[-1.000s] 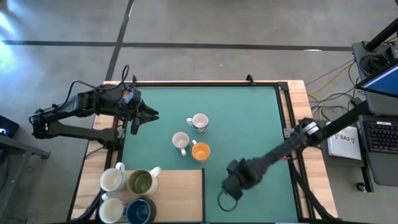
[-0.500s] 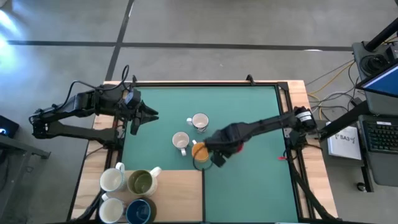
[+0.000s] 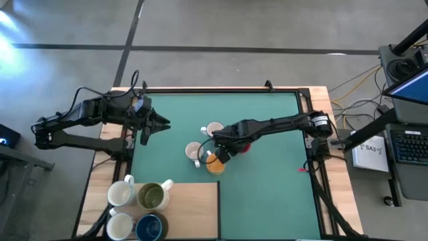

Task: Place coffee mugs
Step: Move the red mug to the center of the table

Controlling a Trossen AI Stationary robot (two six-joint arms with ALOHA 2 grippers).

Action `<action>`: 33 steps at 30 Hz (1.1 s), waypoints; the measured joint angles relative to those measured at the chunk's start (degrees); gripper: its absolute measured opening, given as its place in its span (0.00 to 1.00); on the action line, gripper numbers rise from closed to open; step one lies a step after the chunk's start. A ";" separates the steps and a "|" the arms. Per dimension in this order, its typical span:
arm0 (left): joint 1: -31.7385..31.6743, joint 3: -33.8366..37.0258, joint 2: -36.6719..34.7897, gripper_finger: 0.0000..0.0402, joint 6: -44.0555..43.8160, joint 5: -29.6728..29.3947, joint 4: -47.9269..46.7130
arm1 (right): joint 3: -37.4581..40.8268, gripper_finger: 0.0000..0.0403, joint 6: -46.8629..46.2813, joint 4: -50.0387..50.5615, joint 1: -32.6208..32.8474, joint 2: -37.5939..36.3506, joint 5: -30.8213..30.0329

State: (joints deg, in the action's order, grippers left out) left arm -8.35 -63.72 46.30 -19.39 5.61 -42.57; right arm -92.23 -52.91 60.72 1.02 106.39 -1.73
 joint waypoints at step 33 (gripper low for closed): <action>-0.01 0.00 0.15 0.23 -1.20 0.00 -1.46 | -2.67 0.26 1.38 -6.17 -0.42 2.05 0.71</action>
State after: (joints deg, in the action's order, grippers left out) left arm -8.36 -63.72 46.46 -20.59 5.61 -44.03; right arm -94.90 -51.53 54.55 0.60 108.44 -1.02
